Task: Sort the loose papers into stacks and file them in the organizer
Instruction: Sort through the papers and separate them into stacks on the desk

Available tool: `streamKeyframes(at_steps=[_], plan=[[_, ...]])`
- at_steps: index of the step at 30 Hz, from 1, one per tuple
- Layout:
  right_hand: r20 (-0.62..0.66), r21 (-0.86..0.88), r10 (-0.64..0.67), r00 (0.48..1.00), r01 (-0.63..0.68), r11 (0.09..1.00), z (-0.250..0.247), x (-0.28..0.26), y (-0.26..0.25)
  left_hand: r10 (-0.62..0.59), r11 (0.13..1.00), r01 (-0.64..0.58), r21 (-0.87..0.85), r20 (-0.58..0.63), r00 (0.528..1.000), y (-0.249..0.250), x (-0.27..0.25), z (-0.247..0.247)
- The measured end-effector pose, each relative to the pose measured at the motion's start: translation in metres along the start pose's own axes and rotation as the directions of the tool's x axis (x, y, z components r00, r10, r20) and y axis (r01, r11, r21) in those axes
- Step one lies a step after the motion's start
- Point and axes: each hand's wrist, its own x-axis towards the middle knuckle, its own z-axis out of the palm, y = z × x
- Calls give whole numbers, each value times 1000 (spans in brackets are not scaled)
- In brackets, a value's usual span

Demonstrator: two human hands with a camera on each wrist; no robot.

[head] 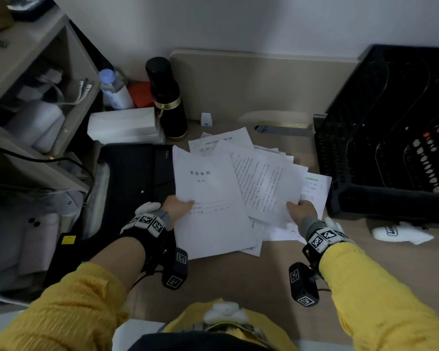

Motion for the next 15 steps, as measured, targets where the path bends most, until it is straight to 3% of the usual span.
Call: streamKeyframes(at_steps=[6, 11, 15], plan=[[94, 167, -76, 993, 59, 984, 0, -13, -13, 27, 995, -25, -100, 18, 999, 0, -2, -4], [270, 215, 22, 963, -83, 973, -2, -38, -14, 70, 985, -64, -162, 30, 997, 1, -10, -9], [405, 268, 27, 914, -147, 952, -1, -52, -7, 89, 970, -78, -228, 40, 995, -1, -16, -11]])
